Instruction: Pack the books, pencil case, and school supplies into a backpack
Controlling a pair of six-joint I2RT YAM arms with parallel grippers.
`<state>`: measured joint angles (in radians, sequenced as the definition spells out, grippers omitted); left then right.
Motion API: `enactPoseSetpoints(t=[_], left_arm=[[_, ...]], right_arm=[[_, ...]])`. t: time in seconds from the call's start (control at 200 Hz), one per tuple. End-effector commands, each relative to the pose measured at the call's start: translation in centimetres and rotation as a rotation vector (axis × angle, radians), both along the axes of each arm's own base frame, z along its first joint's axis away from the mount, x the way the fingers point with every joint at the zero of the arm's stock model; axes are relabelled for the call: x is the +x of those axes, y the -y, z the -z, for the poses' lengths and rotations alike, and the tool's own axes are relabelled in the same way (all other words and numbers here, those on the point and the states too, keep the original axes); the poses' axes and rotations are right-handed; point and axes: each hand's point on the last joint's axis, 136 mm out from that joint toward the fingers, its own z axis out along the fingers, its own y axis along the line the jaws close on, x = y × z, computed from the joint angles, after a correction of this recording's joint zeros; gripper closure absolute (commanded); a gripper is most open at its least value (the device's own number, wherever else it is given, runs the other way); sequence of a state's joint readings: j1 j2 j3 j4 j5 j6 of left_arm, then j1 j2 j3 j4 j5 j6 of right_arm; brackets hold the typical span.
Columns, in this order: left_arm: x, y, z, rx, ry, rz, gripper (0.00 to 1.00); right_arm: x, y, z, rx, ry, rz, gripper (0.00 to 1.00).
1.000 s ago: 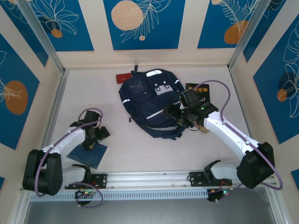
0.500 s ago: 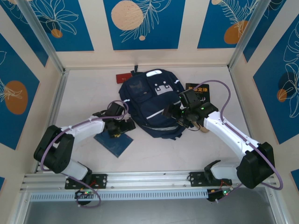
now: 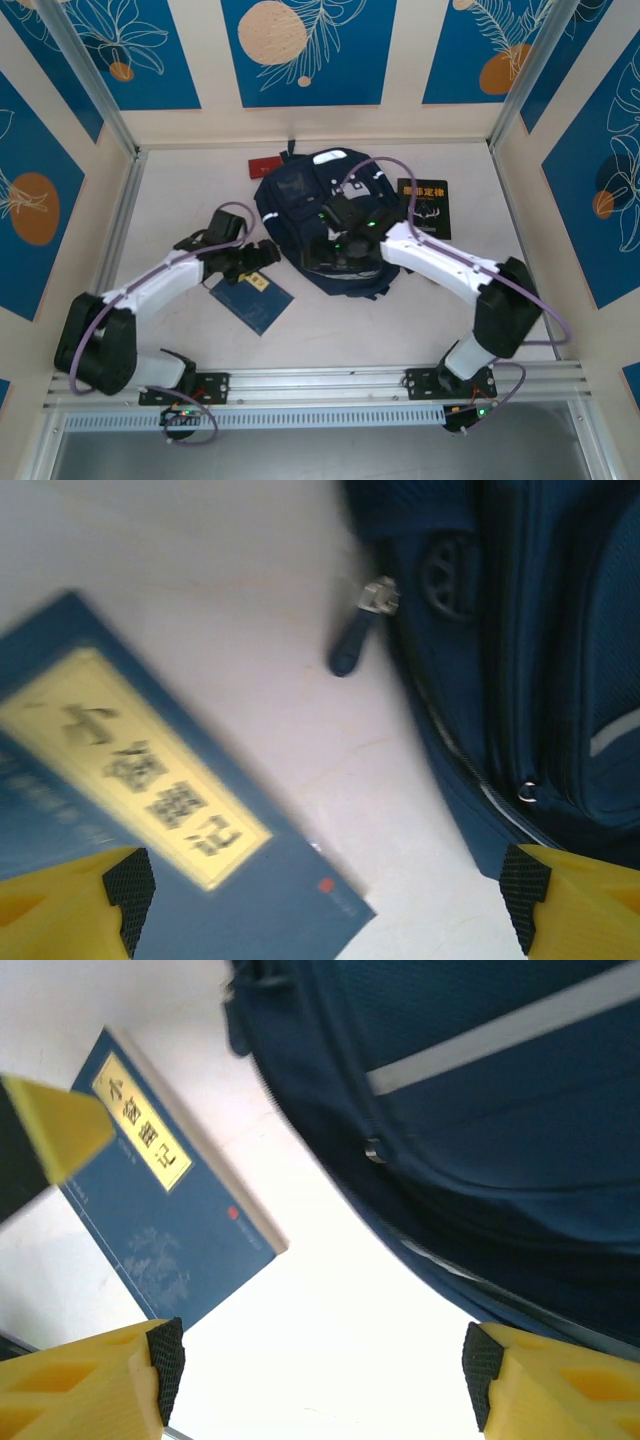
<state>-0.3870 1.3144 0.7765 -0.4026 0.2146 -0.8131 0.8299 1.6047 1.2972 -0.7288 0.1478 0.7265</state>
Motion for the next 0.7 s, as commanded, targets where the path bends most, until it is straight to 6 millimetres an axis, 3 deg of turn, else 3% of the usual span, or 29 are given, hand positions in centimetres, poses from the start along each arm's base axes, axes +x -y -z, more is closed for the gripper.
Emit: enactPoseSetpoints(t=[0.0, 0.11, 0.275, 0.425, 0.53, 0.695], left_arm=[[-2.4, -3.2, 1.6, 0.029, -0.064, -0.091, 0.09], [-4.4, -5.8, 2.2, 0.039, -0.097, -0.181, 0.09], [-7.1, -7.6, 2.6, 0.085, -0.123, -0.220, 0.09], [-8.3, -7.0, 3.7, 0.022, -0.148, -0.234, 0.13], [-8.8, -6.7, 4.5, 0.002, -0.164, -0.225, 0.15], [-9.1, -6.0, 5.0, -0.033, -0.175, -0.201, 0.20]], right_arm=[[-1.1, -2.5, 1.3, -0.080, 0.011, -0.141, 0.26], [-1.5, -5.3, 3.1, -0.134, -0.018, -0.216, 0.33], [-0.8, -7.7, 5.3, -0.182, -0.071, -0.231, 0.39], [-0.6, -8.9, 7.1, -0.192, -0.111, -0.256, 0.48], [-0.5, -8.6, 8.6, -0.232, -0.149, -0.264, 0.55], [-0.6, -8.0, 10.4, -0.246, -0.209, -0.264, 0.56]])
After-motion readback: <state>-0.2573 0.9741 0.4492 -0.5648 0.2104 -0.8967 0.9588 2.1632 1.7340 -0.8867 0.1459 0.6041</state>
